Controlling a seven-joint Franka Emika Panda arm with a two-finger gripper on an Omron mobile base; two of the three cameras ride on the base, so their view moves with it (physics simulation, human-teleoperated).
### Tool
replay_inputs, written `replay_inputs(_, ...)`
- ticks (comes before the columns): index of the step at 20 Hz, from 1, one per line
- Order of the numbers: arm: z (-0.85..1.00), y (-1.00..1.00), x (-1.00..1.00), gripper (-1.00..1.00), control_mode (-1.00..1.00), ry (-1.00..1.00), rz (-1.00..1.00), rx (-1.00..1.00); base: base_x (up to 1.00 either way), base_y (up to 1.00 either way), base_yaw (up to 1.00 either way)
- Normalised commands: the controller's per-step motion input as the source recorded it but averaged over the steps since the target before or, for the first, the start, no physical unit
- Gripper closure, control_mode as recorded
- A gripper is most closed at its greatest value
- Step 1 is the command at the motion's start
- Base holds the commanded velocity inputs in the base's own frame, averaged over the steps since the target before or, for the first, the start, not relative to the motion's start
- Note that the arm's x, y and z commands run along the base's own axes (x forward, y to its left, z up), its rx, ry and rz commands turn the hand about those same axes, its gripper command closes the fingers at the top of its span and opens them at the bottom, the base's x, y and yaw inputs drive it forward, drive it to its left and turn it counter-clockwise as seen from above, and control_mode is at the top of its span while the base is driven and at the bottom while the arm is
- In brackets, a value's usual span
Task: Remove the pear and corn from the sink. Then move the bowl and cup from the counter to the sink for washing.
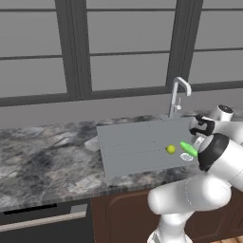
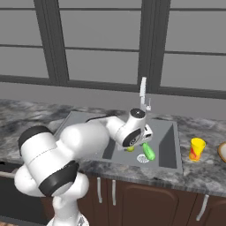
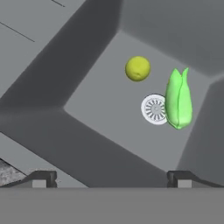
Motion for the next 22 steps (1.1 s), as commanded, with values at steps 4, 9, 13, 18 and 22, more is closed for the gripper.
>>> replay_inputs(4,-0.20,-0.15,0.25,-1.00,-1.00,0.00,0.00,0.00,0.00,0.00,0.00)
replay_inputs(9,-0.18,-0.16,0.24,-1.00,-1.00,0.00,0.00,0.00,0.00,0.00,0.00)
replay_inputs(13,-0.14,-0.20,0.26,-1.00,-1.00,0.00,0.00,0.00,0.00,0.00,0.00)
replay_inputs(18,-0.15,-0.18,0.25,-1.00,-1.00,0.00,0.00,0.00,0.00,0.00,0.00)
replay_inputs(22,-0.20,-0.14,0.20,-1.00,-1.00,0.06,0.00,0.00,0.00,0.00,0.00)
